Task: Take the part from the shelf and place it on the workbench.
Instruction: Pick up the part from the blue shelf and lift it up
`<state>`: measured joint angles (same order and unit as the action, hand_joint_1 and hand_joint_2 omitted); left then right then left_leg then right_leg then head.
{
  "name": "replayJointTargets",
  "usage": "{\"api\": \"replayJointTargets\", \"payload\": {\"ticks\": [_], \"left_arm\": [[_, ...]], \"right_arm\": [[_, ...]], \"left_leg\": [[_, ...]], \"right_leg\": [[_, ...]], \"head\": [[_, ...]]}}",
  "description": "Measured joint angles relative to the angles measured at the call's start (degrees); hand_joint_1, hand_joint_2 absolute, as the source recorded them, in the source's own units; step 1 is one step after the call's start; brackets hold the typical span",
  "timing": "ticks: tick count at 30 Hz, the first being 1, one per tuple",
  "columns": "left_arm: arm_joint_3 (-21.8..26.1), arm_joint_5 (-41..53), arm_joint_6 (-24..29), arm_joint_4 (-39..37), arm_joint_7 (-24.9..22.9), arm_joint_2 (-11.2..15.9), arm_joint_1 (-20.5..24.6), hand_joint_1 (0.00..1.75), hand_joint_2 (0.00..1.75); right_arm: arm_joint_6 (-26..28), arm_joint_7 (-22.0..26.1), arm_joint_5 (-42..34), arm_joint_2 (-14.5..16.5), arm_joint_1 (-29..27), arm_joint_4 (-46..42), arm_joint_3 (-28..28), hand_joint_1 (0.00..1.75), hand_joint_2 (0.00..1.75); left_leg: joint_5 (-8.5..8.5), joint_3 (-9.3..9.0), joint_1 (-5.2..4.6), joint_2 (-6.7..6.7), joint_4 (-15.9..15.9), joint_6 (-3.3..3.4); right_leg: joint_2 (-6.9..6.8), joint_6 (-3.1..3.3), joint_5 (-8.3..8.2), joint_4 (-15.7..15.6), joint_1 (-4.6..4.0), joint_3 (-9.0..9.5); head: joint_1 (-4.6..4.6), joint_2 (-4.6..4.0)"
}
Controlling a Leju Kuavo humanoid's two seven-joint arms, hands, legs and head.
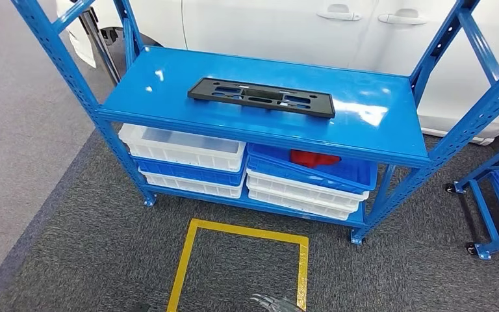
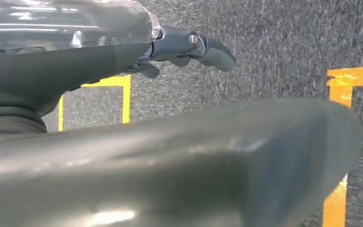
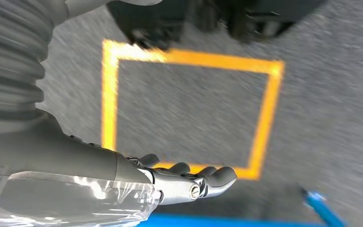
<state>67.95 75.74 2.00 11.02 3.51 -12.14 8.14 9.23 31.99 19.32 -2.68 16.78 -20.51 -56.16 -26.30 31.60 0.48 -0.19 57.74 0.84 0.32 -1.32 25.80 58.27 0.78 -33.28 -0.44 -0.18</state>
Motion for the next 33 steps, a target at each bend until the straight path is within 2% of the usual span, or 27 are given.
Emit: {"api": "replayJointTargets", "payload": {"ticks": [2,4,5,6,7,8,10,11,12,15,16,17,20,21,22,23,25,26,27,30,31,32,33], "left_arm": [[0.0,0.0,-0.1,0.0,0.4,0.0,0.1,0.0,0.0],[0.0,-0.2,-0.2,0.0,0.6,0.0,0.0,0.0,0.0],[0.0,-0.3,-0.2,0.0,0.7,0.0,0.0,0.0,0.0],[0.0,-0.4,-0.2,0.0,0.9,0.0,-0.1,0.0,0.0],[0.0,-0.5,-0.2,0.0,1.0,0.0,-0.1,0.0,0.0],[0.0,-0.6,-0.3,0.0,1.1,0.0,-0.1,0.0,0.0],[0.0,-0.7,-0.3,0.0,1.3,0.0,-0.1,0.0,0.0],[0.0,-0.7,-0.3,0.0,1.4,0.0,-0.2,0.0,0.0],[0.0,-0.7,-0.4,0.0,1.4,0.0,-0.2,0.0,0.0],[0.0,-0.9,-0.4,0.0,1.5,0.0,-0.3,0.0,0.0],[0.0,-1.0,-0.5,0.0,1.5,0.0,-0.4,0.0,0.0],[0.0,-1.0,-0.5,0.0,1.6,0.0,-0.4,0.0,0.0],[0.0,-1.2,-0.5,0.0,1.6,0.1,-0.6,0.0,0.0],[0.0,-1.2,-0.5,0.0,1.6,0.1,-0.7,0.0,0.0],[0.0,-1.2,-0.5,0.0,1.7,0.1,-0.8,0.0,0.0],[0.0,-1.2,-0.5,0.0,1.7,0.2,-0.8,0.0,0.0],[0.0,-1.2,-0.5,0.0,1.7,0.2,-0.8,0.0,0.0],[0.0,-1.2,-0.5,0.0,1.8,0.2,-0.7,0.0,0.0],[0.0,-1.2,-0.6,0.0,1.9,0.3,-0.6,0.0,0.0],[0.1,-1.4,-0.7,0.0,2.1,0.3,-0.7,0.0,0.0],[0.1,-1.5,-0.7,0.0,2.2,0.3,-0.7,0.0,0.0],[0.1,-1.6,-0.7,0.0,2.2,0.3,-0.6,0.0,0.0],[0.1,-1.7,-0.7,0.0,2.2,0.3,-0.6,0.0,0.0]], "right_arm": [[0.5,0.0,3.5,-0.5,-0.7,-4.2,1.6,0.0,1.75],[0.4,-0.7,7.2,-1.4,-1.9,-9.2,3.5,0.0,1.75],[0.1,-1.1,9.0,-1.9,-2.7,-12.0,4.7,0.0,1.75],[-0.2,-1.5,10.9,-2.5,-3.7,-15.0,6.0,0.0,1.75],[-0.4,-1.9,12.7,-3.2,-4.6,-18.1,7.6,0.0,1.75],[-0.6,-2.2,14.4,-3.8,-5.5,-21.4,9.3,0.0,1.75],[-0.6,-2.8,17.1,-5.1,-6.9,-27.7,12.7,0.0,1.75],[-0.4,-3.1,18.2,-5.7,-7.6,-30.8,14.2,0.0,1.75],[-0.2,-3.4,19.3,-6.4,-8.4,-34.1,15.8,0.0,1.75],[0.4,-4.2,22.2,-8.2,-10.8,-43.3,19.8,0.0,1.75],[0.6,-4.4,23.0,-8.7,-11.4,-46.1,20.9,0.0,1.75],[0.8,-4.5,23.8,-9.1,-11.9,-48.6,21.9,0.0,1.75],[2.0,-4.7,26.1,-9.9,-13.2,-54.8,24.2,0.0,1.75],[2.4,-4.8,27.0,-10.1,-13.6,-56.6,24.9,0.0,1.75],[3.0,-5.1,27.9,-10.3,-13.8,-58.1,25.5,0.0,1.75],[3.6,-5.5,29.0,-10.5,-14.0,-59.7,26.1,0.0,1.75],[5.1,-6.3,31.2,-10.9,-14.1,-62.5,27.2,0.0,1.75],[5.9,-6.9,32.5,-11.2,-14.1,-63.9,27.8,0.0,1.75],[6.7,-7.5,33.9,-11.5,-14.0,-65.1,28.3,0.0,1.75],[9.5,-9.9,38.9,-12.3,-13.9,-67.7,29.9,0.0,1.75],[10.5,-10.6,40.6,-12.6,-13.9,-68.4,30.5,0.0,1.75],[11.5,-11.4,42.3,-12.8,-13.8,-69.0,31.0,0.0,1.75],[12.3,-12.2,43.8,-12.9,-13.6,-69.4,31.4,0.0,1.75]], "left_leg": [[0.31,0.05,0.14,0.14,-0.3,0.72],[0.36,0.22,0.0,0.26,-0.3,1.06],[0.36,0.29,-0.1,0.29,-0.2,1.12],[0.35,0.32,-0.21,0.28,-0.2,1.16],[0.33,0.31,-0.31,0.24,-0.2,1.18],[0.3,0.24,-0.42,0.19,-0.1,1.19],[0.2,0.12,-0.7,0.15,0.0,1.09],[0.14,0.13,-0.81,0.15,0.0,0.96],[0.1,0.19,-0.86,0.17,0.0,0.76],[-0.13,0.28,-0.82,0.21,0.2,-0.04],[-0.83,0.59,-0.8,0.2,1.0,-0.34],[-2.14,1.39,-0.74,0.18,2.9,-0.68],[-7.53,6.43,-0.22,0.17,14.1,-1.52],[-8.02,7.61,-0.03,0.17,16.5,-1.73],[-7.29,7.73,0.13,0.18,16.7,-1.87],[-5.55,6.76,0.29,0.18,14.5,-1.97],[-1.6,3.03,0.45,0.17,6.4,-2.03],[-0.51,1.57,0.45,0.13,3.2,-1.79],[-0.1,0.78,0.4,0.09,1.4,-1.49],[-0.04,0.77,0.19,0.01,0.7,-0.16],[0.1,0.77,0.19,0.02,0.5,0.26],[0.24,0.78,0.24,0.05,0.4,0.62],[0.35,0.8,0.26,0.09,0.3,0.91]], "right_leg": [[-0.08,-0.46,2.55,3.7,0.09,-1.56],[-0.13,-0.68,6.58,11.5,0.07,-5.05],[-0.14,-0.72,7.85,15.0,0.06,-6.6],[-0.14,-0.67,8.13,16.9,0.04,-7.4],[-0.14,-0.51,7.16,16.1,0.01,-6.96],[-0.14,-0.23,5.3,13.1,-0.06,-5.44],[-0.23,0.63,1.64,4.4,-0.43,-1.17],[-0.29,0.95,0.73,1.4,-0.63,0.22],[-0.34,1.18,0.5,-0.1,-0.82,0.84],[-0.33,1.69,0.31,-0.8,-0.73,0.96],[-0.35,1.96,0.15,-1.1,-0.54,1.08],[-0.37,2.19,0.0,-1.4,-0.33,1.19],[-0.4,2.38,-0.06,-1.5,-0.21,1.25],[-0.38,2.34,-0.03,-1.4,-0.19,1.25],[-0.34,2.26,0.02,-1.3,-0.14,1.26],[-0.25,2.13,0.11,-1.2,-0.07,1.31],[-0.08,1.63,0.42,-0.9,-0.04,1.4],[-0.02,1.31,0.54,-0.7,-0.12,1.34],[0.0,0.99,0.59,-0.6,-0.24,1.24],[-0.02,0.04,0.52,-0.5,-0.18,1.04],[-0.07,-0.24,0.98,0.0,-0.06,0.85],[-0.12,-0.48,2.1,1.6,0.01,0.16],[-0.16,-0.66,3.8,4.4,0.05,-1.11]], "head": [[0.0,0.0],[0.01,0.0],[0.01,0.0],[0.01,-0.01],[0.01,-0.01],[0.01,0.0],[0.01,0.0],[0.01,0.0],[0.01,0.0],[0.01,0.0],[0.01,0.0],[0.01,0.0],[0.01,-0.01],[0.01,0.0],[0.01,0.0],[0.01,0.0],[0.01,-0.01],[0.01,-0.01],[0.0,-0.01],[0.0,0.01],[0.0,0.01],[0.0,0.0],[0.0,0.0]]}}
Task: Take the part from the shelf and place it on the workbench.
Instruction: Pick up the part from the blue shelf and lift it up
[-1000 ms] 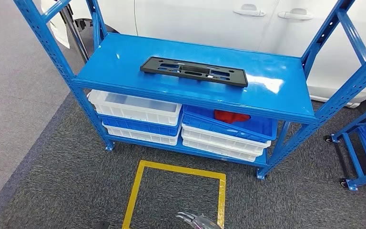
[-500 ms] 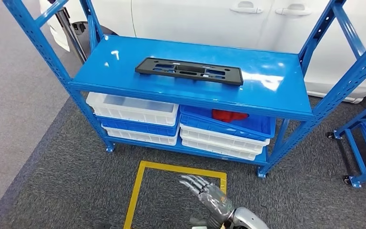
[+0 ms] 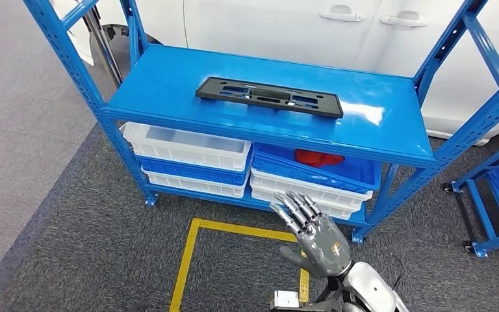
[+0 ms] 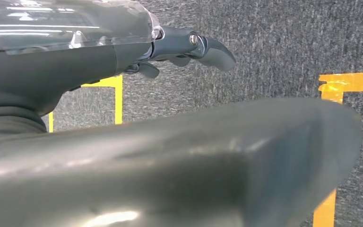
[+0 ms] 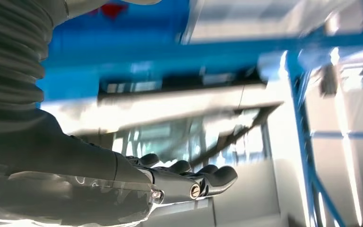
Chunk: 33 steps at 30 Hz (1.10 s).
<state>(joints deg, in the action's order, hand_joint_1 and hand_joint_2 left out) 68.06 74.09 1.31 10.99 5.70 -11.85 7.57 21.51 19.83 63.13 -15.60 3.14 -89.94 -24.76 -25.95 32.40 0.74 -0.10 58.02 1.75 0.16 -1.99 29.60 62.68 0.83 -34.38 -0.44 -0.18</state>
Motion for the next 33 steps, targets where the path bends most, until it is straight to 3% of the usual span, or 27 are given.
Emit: {"api": "replayJointTargets", "payload": {"ticks": [2,3,4,5,8,10,14,16,18,19,20,21,23,24,25,28,30,33], "left_arm": [[0.0,-0.1,0.0,0.0,0.0,0.0,0.0,0.0,0.0],[0.0,-0.1,0.0,0.0,0.0,0.0,0.0,0.0,0.0],[0.0,-0.1,0.0,0.0,0.0,0.0,0.0,0.0,0.0],[0.0,-0.1,0.0,0.0,0.0,0.0,-0.1,0.0,0.0],[0.0,-0.1,0.0,0.0,0.0,0.0,0.0,0.0,0.0],[0.0,-0.1,0.1,0.0,0.0,-0.1,0.0,0.0,0.0],[0.0,-0.1,0.2,0.0,-0.1,-0.1,0.0,0.0,0.0],[0.0,-0.1,0.0,0.0,0.1,-0.1,0.0,0.0,0.0],[0.0,-0.2,-0.3,0.0,0.4,0.0,-0.1,0.0,0.0],[0.1,-0.2,-0.4,0.0,0.5,0.0,-0.2,0.0,0.0],[0.1,-0.2,-0.5,0.0,0.6,0.0,-0.2,0.0,0.0],[0.1,-0.2,-0.6,0.0,0.7,0.0,-0.2,0.0,0.0],[0.1,-0.2,-0.7,0.0,1.0,0.0,0.0,0.0,0.0],[0.1,-0.2,-0.8,0.0,1.1,0.1,0.1,0.0,0.0],[0.1,-0.2,-0.8,0.0,1.2,0.1,0.1,0.0,0.0],[0.1,-0.2,-0.9,0.0,1.3,0.1,0.1,0.0,0.0],[0.1,-0.2,-0.9,0.0,1.5,0.1,0.2,0.0,0.0],[0.1,-0.1,-1.1,0.0,1.7,0.1,0.3,0.0,0.0]], "right_arm": [[1.1,-1.4,2.7,-0.2,0.2,-0.6,0.7,0.0,1.75],[1.3,-2.1,3.9,-0.2,0.2,-0.8,1.1,0.0,1.75],[1.5,-2.8,5.2,-0.3,0.2,-0.9,1.4,0.0,1.75],[1.7,-3.7,6.7,-0.4,0.3,-1.1,1.8,0.0,1.75],[2.3,-6.1,11.8,-0.9,0.9,-1.8,3.0,0.0,1.75],[2.4,-7.0,14.0,-1.3,1.3,-2.1,3.7,0.0,1.75],[2.2,-7.6,15.1,-1.8,1.5,-2.4,4.4,0.0,1.75],[1.8,-8.0,15.7,-1.9,2.0,-2.4,4.6,0.0,1.75],[1.3,-8.3,16.5,-2.0,2.5,-2.2,4.6,0.0,1.75],[1.2,-8.5,16.8,-2.0,2.8,-2.1,4.6,0.0,1.75],[1.1,-8.6,16.9,-2.0,3.1,-1.9,4.6,0.0,1.75],[1.1,-8.6,17.0,-2.0,3.4,-1.7,4.6,0.0,1.75],[1.0,-8.8,17.1,-2.0,4.2,-1.3,4.6,0.0,1.75],[0.9,-8.8,17.1,-2.0,4.6,-1.1,4.6,0.0,1.75],[0.9,-8.8,17.1,-2.0,5.0,-0.9,4.6,0.0,1.75],[0.5,-8.8,17.0,-2.1,5.8,-0.5,4.6,0.0,1.75],[0.3,-8.8,16.9,-2.2,6.3,-0.2,4.7,0.0,1.75],[0.2,-8.8,16.5,-2.2,6.6,0.2,4.7,0.0,0.44]], "left_leg": [[0.06,0.17,-0.18,0.05,0.0,0.3],[0.07,0.21,-0.32,0.06,0.0,0.37],[0.08,0.21,-0.46,0.02,0.0,0.42],[0.08,0.15,-0.62,-0.03,0.0,0.44],[0.04,-0.09,-1.08,-0.15,0.1,0.39],[0.01,0.05,-1.21,-0.11,0.1,0.06],[-0.88,0.4,-1.26,-0.06,1.0,-1.16],[-4.02,2.67,-1.05,-0.08,6.2,-1.83],[-7.4,6.3,-0.73,-0.07,14.1,-2.36],[-7.87,7.43,-0.6,-0.06,16.4,-2.54],[-7.04,7.45,-0.47,-0.06,16.3,-2.65],[-5.13,6.28,-0.35,-0.05,13.7,-2.69],[-1.16,2.44,-0.23,-0.02,5.4,-2.5],[-0.15,1.07,-0.25,-0.03,2.4,-2.2],[0.12,0.41,-0.32,-0.05,0.7,-1.88],[0.19,0.36,-0.45,-0.13,0.0,-0.75],[0.47,0.28,-0.3,-0.12,-0.3,-0.05],[0.44,0.37,-0.33,-0.09,-0.4,0.42]], "right_leg": [[-0.04,-0.15,3.81,8.3,-0.02,-3.86],[-0.04,-0.12,4.76,11.4,-0.05,-5.38],[-0.04,0.03,4.55,12.6,-0.08,-5.95],[-0.04,0.32,3.17,11.1,-0.15,-5.25],[-0.11,1.8,-2.34,-0.7,-0.8,0.34],[-0.22,2.35,-3.19,-4.5,-1.19,1.94],[-0.3,2.78,-3.75,-5.7,-0.75,2.3],[-0.41,2.97,-3.99,-6.1,-0.5,2.48],[-0.44,3.05,-3.97,-6.0,-0.5,2.39],[-0.44,3.06,-3.93,-5.9,-0.49,2.37],[-0.41,3.03,-3.86,-5.8,-0.48,2.38],[-0.35,2.94,-3.75,-5.7,-0.45,2.43],[-0.23,2.59,-3.44,-5.4,-0.53,2.5],[-0.2,2.34,-3.35,-5.2,-0.63,2.42],[-0.19,2.1,-3.32,-5.1,-0.73,2.3],[-0.21,1.2,-3.26,-5.0,-0.64,2.12],[-0.21,0.55,-1.45,-2.4,-0.46,1.01],[-0.19,-0.1,3.62,8.7,-0.22,-4.38]], "head": [[0.01,0.0],[0.01,0.01],[0.01,0.0],[0.01,0.0],[0.01,0.0],[0.01,0.0],[0.01,0.0],[0.01,0.0],[0.01,-0.01],[0.01,-0.01],[0.01,-0.01],[0.01,0.0],[0.01,0.01],[0.01,0.01],[0.01,0.01],[0.01,0.01],[0.01,0.0],[0.01,0.0]]}}
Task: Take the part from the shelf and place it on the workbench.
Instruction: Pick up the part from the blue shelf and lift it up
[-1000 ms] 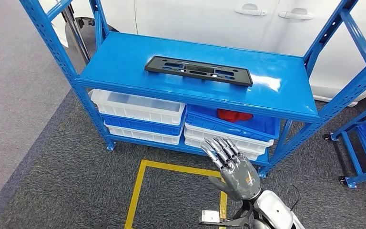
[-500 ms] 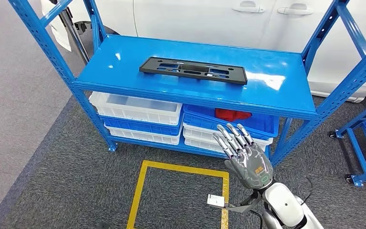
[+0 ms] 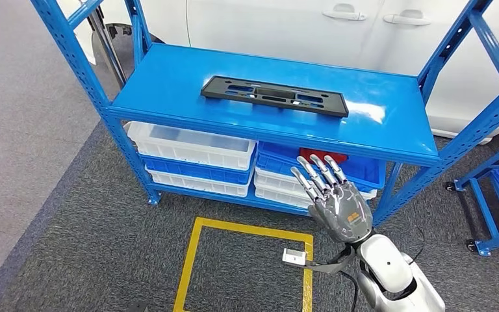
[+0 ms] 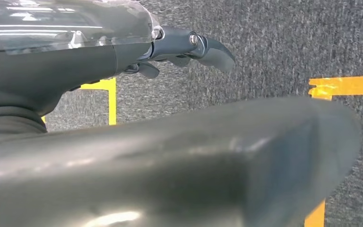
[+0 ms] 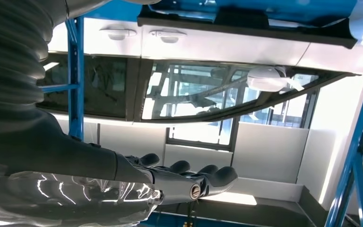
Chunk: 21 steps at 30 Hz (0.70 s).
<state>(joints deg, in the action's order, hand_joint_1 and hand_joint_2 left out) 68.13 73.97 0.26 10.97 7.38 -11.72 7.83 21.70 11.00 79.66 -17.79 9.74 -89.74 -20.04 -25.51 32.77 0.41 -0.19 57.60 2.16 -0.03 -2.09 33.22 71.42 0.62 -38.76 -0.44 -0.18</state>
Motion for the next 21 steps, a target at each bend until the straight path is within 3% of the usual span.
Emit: {"api": "replayJointTargets", "payload": {"ticks": [1,2,3,5,6,8,11,13,15,16,17,18,20,21], "left_arm": [[0.0,0.0,0.0,0.0,0.0,0.0,0.0,0.0,0.0],[0.0,0.0,-0.1,0.0,0.0,0.0,0.0,0.0,0.0],[0.0,0.0,-0.1,0.0,0.0,0.0,0.0,0.0,0.0],[0.0,0.0,-0.1,0.0,0.0,0.0,0.0,0.0,0.0],[0.0,-0.1,-0.1,0.0,0.0,0.0,0.0,0.0,0.0],[0.0,-0.1,-0.1,0.0,0.1,-0.1,0.1,0.0,0.0],[0.0,-0.2,-0.1,0.0,0.2,-0.1,0.1,0.0,0.0],[0.0,-0.2,-0.1,0.0,0.3,-0.1,0.2,0.0,0.0],[0.0,-0.3,0.0,0.0,0.3,-0.1,0.1,0.0,0.0],[0.0,-0.3,0.0,0.0,0.3,-0.1,0.0,0.0,0.0],[0.0,-0.3,0.0,0.0,0.3,-0.1,-0.1,0.0,0.0],[0.0,-0.3,0.1,0.0,0.3,-0.1,-0.2,0.0,0.0],[0.0,-0.2,0.1,0.0,0.3,-0.1,-0.2,0.0,0.0],[0.0,-0.2,0.1,0.0,0.3,0.0,-0.2,0.0,0.0]], "right_arm": [[0.0,0.0,-0.2,0.0,-0.1,0.2,0.0,0.0,0.0],[0.1,0.1,-0.5,0.0,-0.1,0.3,0.0,0.0,0.0],[0.1,0.2,-0.8,0.0,-0.1,0.4,0.0,0.0,0.0],[0.2,0.4,-1.3,-0.1,-0.1,0.4,0.0,0.0,0.0],[0.2,0.5,-1.4,-0.1,-0.1,0.4,0.0,0.0,0.0],[0.2,0.6,-1.4,-0.1,-0.1,0.4,0.0,0.0,0.0],[0.2,0.6,-1.1,-0.1,0.0,0.4,-0.1,0.0,0.0],[0.3,0.6,-0.7,-0.1,0.1,0.4,-0.1,0.0,0.0],[0.3,0.6,-0.5,-0.1,0.2,0.5,-0.2,0.0,0.0],[0.3,0.6,-0.5,-0.1,0.2,0.6,-0.2,0.0,0.0],[0.3,0.6,-0.5,-0.1,0.2,0.7,-0.2,0.0,0.0],[0.3,0.6,-0.5,-0.1,0.2,0.8,-0.3,0.0,0.0],[0.3,0.6,-0.5,-0.1,0.1,0.8,-0.3,0.0,0.0],[0.3,0.5,-0.5,-0.1,0.2,0.9,-0.3,0.0,0.0]], "left_leg": [[-0.05,-0.01,-0.05,-0.01,0.0,0.06],[-0.09,-0.09,-0.09,-0.03,0.0,0.06],[-0.16,-0.26,-0.12,-0.07,0.0,0.02],[-0.4,-0.71,-0.21,-0.14,0.0,-0.19],[-0.54,-0.81,-0.31,-0.16,0.1,-0.38],[-0.72,-0.79,-0.41,-0.15,0.1,-0.92],[-1.32,-0.76,-0.37,-0.1,0.5,-1.9],[-3.61,1.21,-0.3,-0.07,4.9,-2.44],[-6.46,5.21,-0.08,-0.07,12.5,-2.87],[-6.94,6.93,0.04,-0.07,15.2,-3.05],[-6.33,7.76,0.13,-0.06,16.0,-3.17],[-4.76,7.62,0.21,-0.06,14.9,-3.21],[-0.28,4.94,0.27,-0.04,8.1,-2.94],[1.07,3.39,0.18,-0.04,4.7,-2.69]], "right_leg": [[0.0,-0.07,0.5,2.6,0.06,-1.4],[0.0,-0.05,-0.19,3.0,0.1,-1.77],[0.0,0.09,-1.94,0.9,0.11,-0.9],[0.0,0.64,-6.13,-7.4,-0.02,2.98],[0.0,0.93,-7.33,-10.9,-0.16,4.59],[0.05,1.41,-7.54,-13.7,-0.51,5.75],[0.08,2.25,-7.57,-14.4,-0.26,6.16],[-0.05,2.85,-7.48,-14.9,0.06,6.83],[-0.15,3.19,-7.12,-14.9,-0.01,7.21],[-0.13,3.23,-6.9,-14.8,-0.03,7.4],[-0.08,3.21,-6.63,-14.8,-0.03,7.64],[-0.01,3.12,-6.3,-14.7,-0.03,7.98],[0.06,2.79,-5.44,-14.6,-0.02,8.89],[0.08,2.5,-5.0,-14.4,-0.12,9.24]], "head": [[0.0,0.0],[0.0,0.0],[0.0,0.0],[-0.01,0.0],[-0.01,0.01],[-0.01,0.01],[0.01,0.01],[0.02,0.0],[0.02,0.0],[0.02,0.0],[0.02,0.0],[0.02,0.01],[0.02,0.0],[0.02,-0.01]]}}
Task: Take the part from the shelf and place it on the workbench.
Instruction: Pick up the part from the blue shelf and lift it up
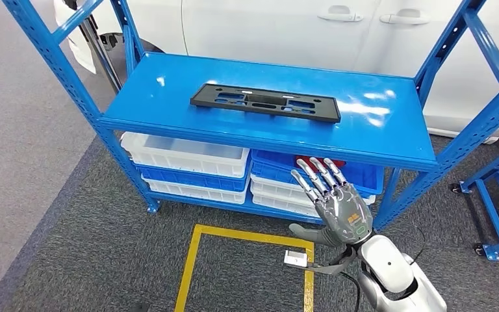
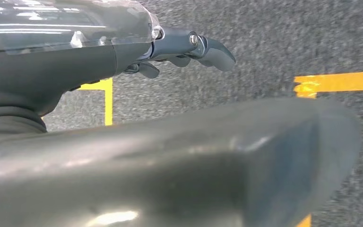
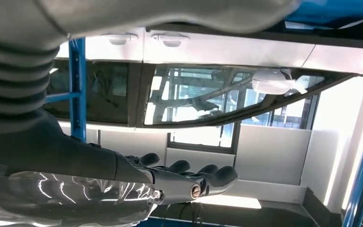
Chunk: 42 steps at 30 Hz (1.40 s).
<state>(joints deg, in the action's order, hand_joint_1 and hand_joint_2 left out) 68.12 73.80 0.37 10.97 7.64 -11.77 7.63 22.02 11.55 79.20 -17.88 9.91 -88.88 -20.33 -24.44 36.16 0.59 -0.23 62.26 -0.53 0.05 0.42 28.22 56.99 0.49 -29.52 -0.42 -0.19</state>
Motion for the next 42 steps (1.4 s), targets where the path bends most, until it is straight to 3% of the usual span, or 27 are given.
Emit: {"api": "replayJointTargets", "payload": {"ticks": [2,6,8,10,11,12,14,15,17,20,27,30,31,32,34,35,36,39,40,42], "left_arm": [[0.0,0.1,0.0,0.0,0.0,0.0,0.0,0.0,0.0],[0.0,0.1,0.0,0.0,-0.1,0.1,0.0,0.0,0.0],[0.0,0.1,0.0,0.0,-0.1,0.0,0.1,0.0,0.0],[0.0,0.1,0.0,0.0,-0.1,0.0,0.1,0.0,0.0],[0.0,0.1,0.0,0.0,-0.2,0.1,0.0,0.0,0.0],[0.0,0.1,0.0,0.0,-0.2,0.1,0.0,0.0,0.0],[0.0,0.1,0.0,0.0,-0.2,0.1,0.0,0.0,0.0],[0.0,0.1,0.0,0.0,-0.2,0.1,0.1,0.0,0.0],[0.0,0.2,0.0,0.0,-0.2,0.1,0.1,0.0,0.0],[0.0,0.2,0.0,0.0,-0.2,0.1,0.2,0.0,0.0],[0.0,0.2,0.0,0.0,-0.2,0.1,0.2,0.0,0.0],[0.0,0.2,0.0,0.0,-0.2,0.1,0.3,0.0,0.0],[0.0,0.2,0.0,0.0,-0.2,0.1,0.4,0.0,0.0],[0.0,0.2,0.0,0.0,-0.1,0.1,0.3,0.0,0.0],[0.0,0.2,0.0,0.0,-0.1,0.1,0.3,0.0,0.0],[0.0,0.3,0.0,0.0,-0.1,0.1,0.3,0.0,0.0],[0.0,0.3,0.0,0.0,-0.1,0.1,0.3,0.0,0.0],[0.0,0.3,0.0,0.0,-0.1,0.1,0.2,0.0,0.0],[0.0,0.2,0.0,0.0,-0.1,0.1,0.3,0.0,0.0],[0.0,0.2,0.0,0.0,-0.1,0.1,0.3,0.0,0.0]], "right_arm": [[0.1,0.0,0.0,0.0,0.0,0.0,0.0,0.0,0.0],[0.3,-0.1,0.0,0.0,0.1,0.0,0.0,0.0,0.0],[0.4,-0.1,0.0,-0.1,0.1,-0.1,0.0,0.0,0.0],[0.5,-0.1,0.0,-0.2,-0.1,0.0,0.0,0.0,0.0],[0.5,-0.1,0.0,-0.2,-0.3,0.0,0.0,0.0,0.0],[0.5,-0.1,0.0,-0.2,-0.3,0.0,0.0,0.0,0.0],[0.5,-0.1,0.0,-0.2,-0.3,0.1,0.0,0.0,0.0],[0.6,-0.1,0.0,-0.2,-0.3,0.1,0.0,0.0,0.0],[0.6,-0.1,0.0,-0.3,-0.3,0.1,0.0,0.0,0.0],[0.7,-0.1,0.0,-0.4,-0.4,0.1,0.0,0.0,0.0],[0.7,-0.1,0.0,-0.4,-0.4,0.1,0.0,0.0,0.0],[0.7,-0.1,0.0,-0.4,-0.5,0.1,0.0,0.0,0.0],[0.7,-0.1,0.0,-0.4,-0.5,0.0,0.0,0.0,0.0],[0.7,-0.1,0.0,-0.4,-0.5,0.0,0.0,0.0,0.0],[0.7,-0.1,0.0,-0.4,-0.7,0.0,0.0,0.0,0.0],[0.7,-0.1,0.0,-0.4,-0.8,-0.1,0.0,0.0,0.0],[0.8,-0.1,0.0,-0.4,-0.8,-0.1,0.0,0.0,0.0],[0.8,-0.1,0.1,-0.5,-0.8,-0.3,0.1,0.0,0.0],[0.8,-0.1,0.1,-0.5,-0.7,-0.3,0.1,0.0,0.0],[0.8,-0.1,0.1,-0.6,-0.8,-0.3,0.1,0.0,0.0]], "left_leg": [[0.3,-1.57,-0.16,-0.01,-3.3,0.61],[-0.33,-2.32,-0.06,-0.1,-4.4,1.77],[-0.56,-2.82,0.08,-0.08,-4.7,2.24],[-0.97,-3.18,0.05,-0.07,-4.7,2.45],[-1.24,-3.49,0.04,-0.08,-4.7,2.47],[-1.55,-3.91,0.04,-0.11,-4.7,2.44],[-2.27,-4.93,0.04,-0.18,-4.7,2.22],[-2.65,-5.33,-0.07,-0.21,-4.6,1.98],[-3.2,-5.57,-0.24,-0.24,-4.6,1.4],[-3.46,-5.72,-0.22,-0.16,-4.8,0.71],[-3.51,-5.82,-0.22,-0.13,-4.9,0.53],[-3.85,-5.92,-0.3,-0.09,-4.8,0.23],[-4.89,-5.2,-0.26,-0.08,-3.0,0.04],[-6.7,-2.64,-0.15,-0.07,1.9,-0.19],[-5.2,-0.65,-0.11,-0.07,3.3,-0.01],[-3.53,-0.59,-0.19,-0.09,1.7,0.3],[-1.09,-2.31,-0.31,-0.11,-2.9,0.79],[-0.96,-3.19,-0.13,-0.14,-4.7,1.75],[-0.91,-3.49,0.01,-0.12,-5.0,2.04],[-1.07,-3.92,0.08,-0.08,-5.2,2.44]], "right_leg": [[0.0,-0.62,0.5,0.1,-0.2,0.19],[-0.05,-1.91,1.85,1.6,-0.02,-0.34],[-0.04,-2.4,4.46,7.9,0.18,-3.63],[-0.04,-2.69,6.5,15.6,0.31,-8.55],[-0.05,-2.75,6.05,17.3,0.36,-10.15],[-0.05,-2.73,4.38,16.7,0.38,-10.63],[-0.07,-2.43,-1.1,9.6,0.39,-8.65],[-0.08,-2.19,-3.09,5.8,0.24,-7.24],[-0.02,-1.63,-4.37,1.6,-0.06,-5.81],[0.19,-0.96,-3.87,1.3,-0.3,-5.79],[0.24,-0.79,-3.84,1.2,-0.3,-5.75],[0.25,-0.45,-3.93,0.8,0.13,-5.38],[0.2,-0.15,-3.84,0.6,0.26,-5.07],[0.14,0.18,-3.61,0.5,0.24,-4.69],[0.18,0.41,-2.46,0.5,-0.15,-3.33],[0.25,0.18,-1.95,0.6,-0.35,-2.85],[0.31,-0.18,-1.57,0.6,-0.44,-2.47],[0.26,-1.14,-0.8,1.2,-0.43,-2.55],[0.25,-1.4,0.18,2.8,-0.38,-3.22],[0.22,-1.85,3.38,9.8,-0.1,-6.74]], "head": [[-0.01,0.0],[-0.01,0.01],[-0.01,0.0],[-0.01,0.0],[-0.02,0.0],[-0.02,0.0],[-0.02,-0.01],[-0.02,-0.01],[-0.01,0.0],[0.01,-0.01],[0.01,0.01],[0.01,0.01],[0.01,0.01],[0.01,0.01],[0.01,0.01],[0.0,0.01],[-0.01,0.01],[-0.01,0.01],[-0.01,0.0],[-0.02,0.01]]}}
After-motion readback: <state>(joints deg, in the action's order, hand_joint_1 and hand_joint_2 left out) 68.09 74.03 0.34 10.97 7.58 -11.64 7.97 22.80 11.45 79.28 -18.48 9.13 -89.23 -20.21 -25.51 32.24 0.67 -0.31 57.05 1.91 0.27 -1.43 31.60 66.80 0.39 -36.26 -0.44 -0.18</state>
